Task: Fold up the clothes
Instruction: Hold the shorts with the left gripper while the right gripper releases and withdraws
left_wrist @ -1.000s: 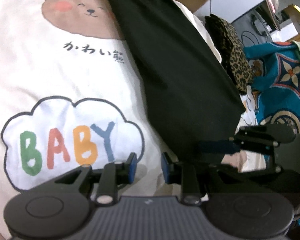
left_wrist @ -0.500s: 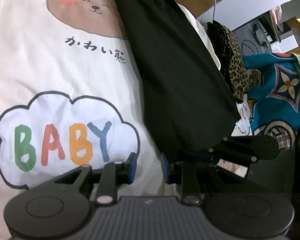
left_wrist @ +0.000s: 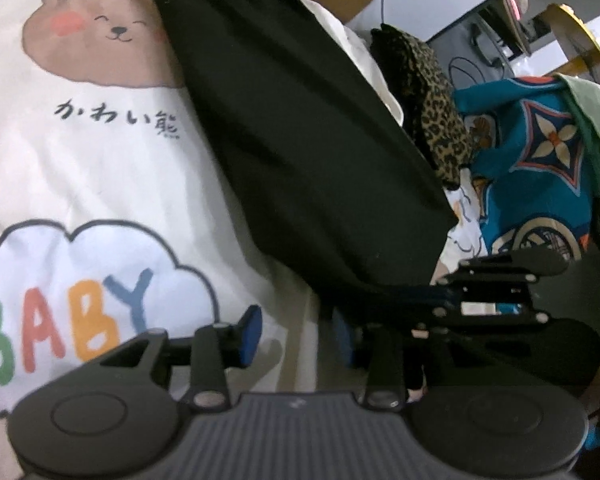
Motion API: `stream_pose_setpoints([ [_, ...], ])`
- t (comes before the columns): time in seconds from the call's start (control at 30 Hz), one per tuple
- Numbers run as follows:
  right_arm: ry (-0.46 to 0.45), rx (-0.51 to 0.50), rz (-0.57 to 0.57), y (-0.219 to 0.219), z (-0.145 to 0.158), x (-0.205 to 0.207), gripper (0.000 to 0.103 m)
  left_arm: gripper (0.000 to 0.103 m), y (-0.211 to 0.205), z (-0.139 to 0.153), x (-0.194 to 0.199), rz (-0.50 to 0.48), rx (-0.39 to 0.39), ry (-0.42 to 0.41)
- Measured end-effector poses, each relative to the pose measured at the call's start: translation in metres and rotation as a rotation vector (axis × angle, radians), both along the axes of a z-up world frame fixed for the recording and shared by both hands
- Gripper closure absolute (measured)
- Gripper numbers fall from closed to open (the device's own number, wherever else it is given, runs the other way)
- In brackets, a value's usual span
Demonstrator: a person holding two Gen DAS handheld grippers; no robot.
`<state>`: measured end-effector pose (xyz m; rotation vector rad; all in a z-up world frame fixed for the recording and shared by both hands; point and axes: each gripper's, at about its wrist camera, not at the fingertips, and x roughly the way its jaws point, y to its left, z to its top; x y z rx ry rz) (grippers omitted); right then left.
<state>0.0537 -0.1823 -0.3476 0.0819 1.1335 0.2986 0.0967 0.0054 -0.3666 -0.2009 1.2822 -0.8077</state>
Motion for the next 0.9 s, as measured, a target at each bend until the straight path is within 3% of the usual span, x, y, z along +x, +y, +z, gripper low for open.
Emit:
stream_pose_setpoints([
  [0.13, 0.004, 0.031, -0.024, -0.011, 0.002, 0.000, 0.101, 0.061, -0.014, -0.004, 0.005, -0.027, 0.039, -0.041],
  [0.3, 0.000, 0.041, -0.046, -0.019, 0.000, 0.001, 0.102, 0.061, -0.019, -0.007, 0.013, -0.009, 0.029, -0.060],
  [0.47, -0.002, 0.037, -0.051, -0.024, -0.003, -0.001, 0.103, 0.061, -0.014, 0.000, 0.019, 0.060, -0.014, -0.107],
  [0.57, 0.004, 0.040, -0.061, -0.027, -0.004, 0.000, 0.103, 0.061, -0.018, 0.003, 0.021, 0.066, -0.035, -0.131],
  [0.67, 0.009, 0.041, -0.070, -0.030, -0.004, 0.000, 0.103, 0.054, -0.026, -0.002, 0.023, 0.057, -0.036, -0.123],
  [0.9, 0.021, 0.042, -0.067, -0.027, -0.008, 0.000, 0.103, 0.054, -0.036, -0.003, 0.025, 0.042, -0.058, -0.161],
])
